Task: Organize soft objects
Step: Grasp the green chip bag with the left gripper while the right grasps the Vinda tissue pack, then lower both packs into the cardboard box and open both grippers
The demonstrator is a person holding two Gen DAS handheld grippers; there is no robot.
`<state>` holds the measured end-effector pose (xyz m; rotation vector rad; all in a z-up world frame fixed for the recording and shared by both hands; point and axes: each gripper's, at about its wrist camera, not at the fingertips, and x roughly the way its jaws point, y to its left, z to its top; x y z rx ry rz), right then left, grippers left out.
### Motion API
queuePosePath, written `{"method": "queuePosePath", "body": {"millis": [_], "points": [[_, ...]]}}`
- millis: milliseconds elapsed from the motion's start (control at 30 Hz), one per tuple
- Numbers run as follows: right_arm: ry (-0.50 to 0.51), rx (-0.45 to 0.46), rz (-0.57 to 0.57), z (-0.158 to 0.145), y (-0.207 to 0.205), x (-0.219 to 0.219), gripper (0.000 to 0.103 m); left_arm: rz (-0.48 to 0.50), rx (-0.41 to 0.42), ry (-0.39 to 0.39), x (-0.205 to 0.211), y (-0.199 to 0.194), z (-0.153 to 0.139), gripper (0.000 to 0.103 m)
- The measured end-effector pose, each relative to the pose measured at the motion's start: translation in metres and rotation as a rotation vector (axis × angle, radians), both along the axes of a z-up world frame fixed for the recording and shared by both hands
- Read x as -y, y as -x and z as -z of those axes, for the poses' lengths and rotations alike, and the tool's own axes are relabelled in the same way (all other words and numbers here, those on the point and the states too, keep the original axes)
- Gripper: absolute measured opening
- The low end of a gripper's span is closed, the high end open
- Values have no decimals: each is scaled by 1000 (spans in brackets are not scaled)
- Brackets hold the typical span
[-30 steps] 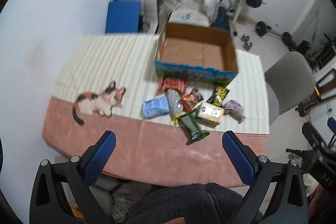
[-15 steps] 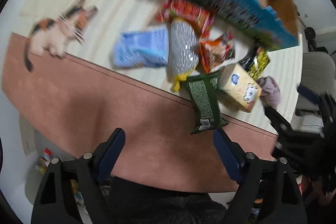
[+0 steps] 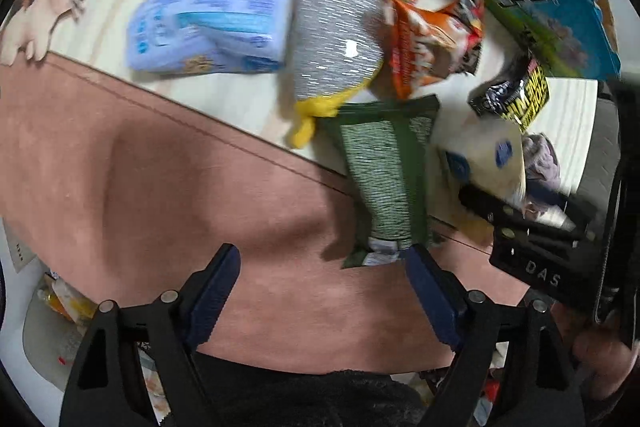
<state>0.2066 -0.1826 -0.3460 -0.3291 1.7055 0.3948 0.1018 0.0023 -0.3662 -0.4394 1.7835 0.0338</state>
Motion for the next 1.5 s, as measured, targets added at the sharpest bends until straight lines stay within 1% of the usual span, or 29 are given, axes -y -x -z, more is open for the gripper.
{"method": "queuePosePath", "body": {"millis": [100,200,267,333,367,433,533,567,600,667,733,767,833,900,933,1000,1033,1067,1133,1200,1233,1300,1333,1400,1500], "points": [[7,-62,252,9,16,47,76,23,-2,16,18,-5,-1,84],[-8,-78,422,12,39,84,75,62,-12,24,36,-15,11,84],[-41,-90,501,15,51,100,75,84,-22,17,46,-21,19,84],[-75,-122,550,21,61,111,75,119,-26,-7,57,-22,28,64],[-81,-127,564,28,64,112,75,134,-33,-16,60,-22,31,44],[-71,-118,564,36,66,114,75,149,-38,-40,64,-18,36,41],[-38,-110,550,47,70,109,75,187,-10,-91,70,-7,31,34],[-30,-111,553,42,68,108,72,197,-6,-106,76,0,23,32],[-17,-104,554,44,72,109,69,206,1,-120,78,5,18,31],[-18,-86,558,46,79,107,67,225,20,-155,88,18,-2,31],[-34,-79,557,42,88,104,66,245,53,-168,95,29,-26,30],[-58,-76,560,37,93,105,66,251,69,-171,99,32,-39,30],[-102,-70,564,20,103,109,66,251,122,-156,103,39,-75,30],[-154,-50,559,-5,110,116,66,245,181,-133,104,37,-111,30],[-187,-28,553,-21,111,117,66,242,219,-114,106,33,-133,30],[-227,25,542,-53,107,119,66,253,284,-93,107,19,-165,30],[-254,59,540,-72,102,120,66,260,312,-79,118,0,-179,30],[-284,92,538,-93,96,122,66,261,328,-62,118,-20,-191,30],[-327,145,538,-123,85,126,66,268,350,-40,117,-74,-201,30],[-353,212,533,-150,62,127,66,279,377,-64,116,-122,-209,30],[-352,252,537,-160,46,126,66,286,383,-83,113,-155,-202,30],[-335,309,551,-167,17,123,66,295,379,-87,111,-193,-196,30],[-329,318,556,-169,7,123,66,298,365,-83,109,-216,-190,30],[-299,327,565,-156,-21,114,66,310,330,-60,104,-258,-170,30],[-245,316,573,-131,-63,101,66,326,291,-55,100,-293,-137,30]]}}
